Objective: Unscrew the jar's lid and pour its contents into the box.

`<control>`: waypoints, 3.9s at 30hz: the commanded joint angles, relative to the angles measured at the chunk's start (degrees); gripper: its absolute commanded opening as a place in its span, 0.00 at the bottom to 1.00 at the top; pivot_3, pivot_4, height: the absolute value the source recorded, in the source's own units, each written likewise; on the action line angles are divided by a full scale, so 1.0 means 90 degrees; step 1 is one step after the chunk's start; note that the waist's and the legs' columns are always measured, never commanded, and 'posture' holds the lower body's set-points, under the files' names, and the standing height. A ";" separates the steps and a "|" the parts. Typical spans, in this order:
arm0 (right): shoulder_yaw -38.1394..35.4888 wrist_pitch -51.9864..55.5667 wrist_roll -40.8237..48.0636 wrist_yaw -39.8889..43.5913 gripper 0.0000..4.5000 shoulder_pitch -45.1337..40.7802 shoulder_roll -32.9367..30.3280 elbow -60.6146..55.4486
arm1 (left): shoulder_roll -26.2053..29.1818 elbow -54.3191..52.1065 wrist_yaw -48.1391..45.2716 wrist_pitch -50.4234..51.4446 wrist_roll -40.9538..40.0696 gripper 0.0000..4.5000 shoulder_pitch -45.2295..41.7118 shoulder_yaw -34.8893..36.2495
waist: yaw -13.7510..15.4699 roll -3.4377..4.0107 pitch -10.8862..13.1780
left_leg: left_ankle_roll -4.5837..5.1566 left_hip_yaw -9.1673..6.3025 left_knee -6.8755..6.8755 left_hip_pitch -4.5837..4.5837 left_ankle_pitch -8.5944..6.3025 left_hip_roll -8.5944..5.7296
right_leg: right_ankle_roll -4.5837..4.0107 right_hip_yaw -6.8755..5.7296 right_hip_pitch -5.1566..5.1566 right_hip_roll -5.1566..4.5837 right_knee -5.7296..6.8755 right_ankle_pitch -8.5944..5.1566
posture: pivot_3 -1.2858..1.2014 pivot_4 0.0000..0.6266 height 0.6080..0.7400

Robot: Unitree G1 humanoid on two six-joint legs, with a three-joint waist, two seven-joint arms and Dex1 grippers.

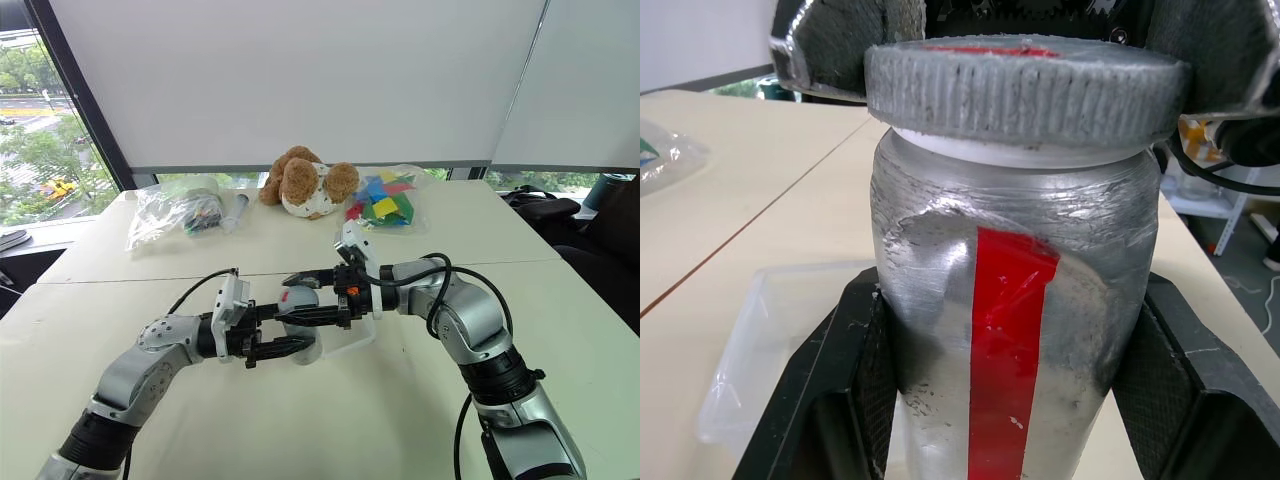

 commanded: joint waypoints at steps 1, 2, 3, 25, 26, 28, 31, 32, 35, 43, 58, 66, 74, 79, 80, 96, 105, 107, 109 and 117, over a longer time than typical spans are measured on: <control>-0.0700 0.0346 0.1074 -0.0049 0.52 -0.0222 0.0353 -0.0230 | 0.0014 -0.0260 0.0004 -0.0071 -0.0031 0.50 0.0019 0.0051 | 0.0000 0.0000 0.0000 | 0.0000 0.0000 0.0000 0.0000 0.0000 0.0000 | 0.0000 0.0000 0.0000 0.0000 0.0000 0.0000 | 0.52 0.24 1.00; -0.0990 0.0667 0.1534 -0.0206 0.52 -0.0249 0.0460 -0.0217 | 0.0026 -0.0266 0.0001 -0.0072 -0.0038 0.50 0.0031 0.0061 | 0.0000 0.0000 0.0000 | 0.0000 -0.0001 0.0000 -0.0001 0.0000 0.0000 | 0.0000 0.0000 0.0000 0.0000 0.0000 0.0000 | 0.52 0.24 1.00; -0.1213 0.0921 0.1924 -0.0267 0.52 -0.0266 0.0511 -0.0219 | 0.0040 -0.0269 -0.0003 -0.0076 -0.0047 0.50 0.0040 0.0070 | 0.0001 0.0002 -0.0001 | 0.0000 -0.0002 0.0000 -0.0001 0.0000 0.0001 | 0.0002 0.0000 0.0000 0.0000 0.0000 0.0001 | 0.52 0.24 1.00; -0.2579 -0.5191 -0.1397 -0.0418 0.52 0.1932 -0.1072 0.4876 | 0.0505 0.0750 -0.0494 0.0028 -0.0425 0.50 -0.0923 0.0858 | -0.0039 0.0003 0.0003 | 0.0001 0.0022 -0.0002 0.0007 0.0000 -0.0001 | 0.0012 0.0023 -0.0003 0.0009 0.0000 0.0006 | 0.52 0.24 1.00; -0.2574 -0.5533 -0.1557 -0.0636 0.52 0.1845 -0.0939 0.5399 | 0.0498 0.0843 -0.0508 0.0097 -0.0397 0.50 -0.1032 0.0813 | -0.0049 0.0002 0.0003 | 0.0001 0.0023 -0.0002 0.0008 0.0000 -0.0001 | 0.0012 0.0026 -0.0003 0.0011 0.0000 0.0007 | 0.52 0.24 1.00; -0.2574 -0.6019 -0.1744 -0.0832 0.52 0.1689 -0.0789 0.6090 | 0.0469 0.0950 -0.0508 0.0161 -0.0342 0.50 -0.1158 0.0757 | -0.0058 0.0001 0.0004 | 0.0001 0.0026 -0.0002 0.0013 0.0000 -0.0001 | 0.0013 0.0033 -0.0002 0.0014 0.0003 0.0008 | 0.52 0.24 1.00; -0.2685 -0.6007 -0.1582 -0.0673 0.52 0.1573 -0.0671 0.6464 | 0.0408 0.1022 -0.0483 0.0186 -0.0290 0.50 -0.1272 0.0719 | -0.0040 0.0003 0.0005 | 0.0001 0.0031 -0.0005 0.0016 0.0000 -0.0001 | 0.0013 0.0041 -0.0003 0.0014 0.0004 0.0008 | 0.52 0.24 1.00; -0.2609 -0.6020 -0.1613 -0.0499 0.63 0.1681 -0.0698 0.6396 | 0.0393 0.1067 -0.0461 0.0223 -0.0253 0.50 -0.1327 0.0684 | -0.0036 0.0004 0.0005 | 0.0001 0.0034 -0.0006 0.0015 0.0001 -0.0001 | 0.0013 0.0044 -0.0003 0.0014 0.0004 0.0008 | 0.52 0.24 1.00; -0.2691 -0.5961 -0.1514 -0.0373 0.95 0.1927 -0.0718 0.6177 | 0.0349 0.1142 -0.0426 0.0305 -0.0189 0.50 -0.1446 0.0620 | -0.0020 0.0003 0.0005 | 0.0001 0.0045 -0.0004 0.0015 0.0001 -0.0001 | 0.0016 0.0054 -0.0004 0.0013 0.0002 0.0009 | 0.52 0.24 1.00; -0.3320 -0.5071 -0.0655 -0.0320 0.99 0.3239 -0.1169 0.3064 | 0.0260 0.1740 0.0343 -0.0403 0.1084 0.50 -0.1884 0.0278 | 0.0002 0.0004 0.0006 | 0.0000 0.0068 -0.0003 0.0021 0.0001 -0.0004 | 0.0017 0.0088 -0.0005 0.0013 0.0002 0.0008 | 0.52 0.24 1.00; -0.3487 -0.3976 -0.0284 -0.0557 0.99 0.5370 -0.1458 -0.0733 | 0.0151 0.4280 0.4606 -0.5730 0.6115 0.50 -0.3221 -0.1249 | 0.0157 -0.0029 0.0018 | 0.0000 0.0097 0.0001 0.0020 0.0000 -0.0005 | 0.0027 0.0115 -0.0009 0.0013 -0.0010 0.0013 | 0.52 0.24 1.00; -0.3554 -0.3824 -0.0254 -0.1050 0.99 0.5510 -0.1183 -0.0993 | 0.0424 0.4857 0.9643 -0.5989 1.0271 0.50 -0.3926 -0.3032 | 0.0156 -0.0041 0.0025 | 0.0000 0.0113 0.0001 0.0023 -0.0001 -0.0006 | 0.0050 0.0132 -0.0013 0.0011 -0.0012 0.0026 | 0.52 0.24 1.00; -0.3497 -0.3772 -0.0258 -0.1341 0.99 0.5577 -0.0998 -0.1153 | 0.0287 0.5657 1.2480 -0.4132 1.2504 0.50 -0.4457 -0.4372 | 0.0142 -0.0048 0.0029 | 0.0000 0.0117 -0.0001 0.0020 -0.0001 -0.0007 | 0.0058 0.0131 -0.0021 0.0012 -0.0010 0.0024 | 0.52 0.24 1.00; -0.3420 -0.3702 -0.0216 -0.1513 0.99 0.5527 -0.0874 -0.1250 | 0.0051 0.5995 1.3482 -0.2984 1.3062 0.50 -0.4535 -0.4748 | 0.0154 -0.0053 0.0032 | 0.0000 0.0119 -0.0003 0.0017 -0.0001 -0.0006 | 0.0060 0.0131 -0.0029 0.0012 -0.0004 0.0023 | 0.52 0.24 1.00; -0.3409 -0.3689 -0.0218 -0.1532 0.99 0.5521 -0.0856 -0.1262 | 0.0015 0.6113 1.3474 -0.3029 1.3111 0.50 -0.4587 -0.4867 | 0.0155 -0.0054 0.0032 | 0.0000 0.0119 -0.0002 0.0016 -0.0001 -0.0007 | 0.0060 0.0131 -0.0030 0.0012 -0.0004 0.0024 | 0.52 0.24 1.00; -0.3038 -0.3873 -0.0120 -0.1036 0.99 0.5222 -0.0785 -0.0987 | 0.0611 0.5638 0.8670 -0.6739 0.5857 0.50 -0.3618 -0.2241 | 0.0123 -0.0049 0.0029 | -0.0001 0.0132 0.0000 0.0022 -0.0001 -0.0003 | 0.0053 0.0137 -0.0032 0.0004 0.0005 0.0028 | 0.52 0.24 1.00; -0.2266 -0.5383 -0.0316 0.0126 0.99 0.4167 -0.0214 -0.0017 | 0.1240 0.2057 0.4579 -0.2363 0.0614 0.50 -0.0821 0.0317 | -0.0002 -0.0048 0.0027 | -0.0001 0.0128 0.0009 0.0025 0.0000 0.0000 | 0.0053 0.0144 -0.0031 0.0009 0.0023 0.0028 | 0.52 0.24 1.00; -0.2062 -0.5563 -0.0329 0.0272 0.99 0.3921 -0.0052 0.0132 | 0.1145 0.1555 0.4904 -0.1653 0.0037 0.50 -0.0263 0.1062 | -0.0008 -0.0048 0.0027 | -0.0001 0.0126 0.0014 0.0025 0.0000 0.0000 | 0.0054 0.0144 -0.0031 0.0008 0.0028 0.0029 | 0.52 0.24 1.00; -0.1887 -0.5667 -0.0313 0.0312 0.99 0.3665 0.0139 0.0229 | 0.0987 0.1141 0.5211 -0.1257 -0.0303 0.50 0.0324 0.1703 | -0.0012 -0.0049 0.0027 | -0.0001 0.0122 0.0017 0.0026 0.0000 0.0003 | 0.0055 0.0143 -0.0031 0.0007 0.0032 0.0029 | 0.52 0.24 1.00; -0.1418 -0.5623 -0.0326 0.0356 0.99 0.3364 0.0440 0.0274 | 0.0184 0.0823 0.5782 -0.1320 -0.0232 0.50 0.1912 0.3119 | 0.0125 -0.0065 0.0018 | -0.0001 0.0121 0.0024 0.0029 0.0000 0.0000 | 0.0052 0.0137 -0.0024 0.0000 0.0035 0.0030 | 0.52 0.24 1.00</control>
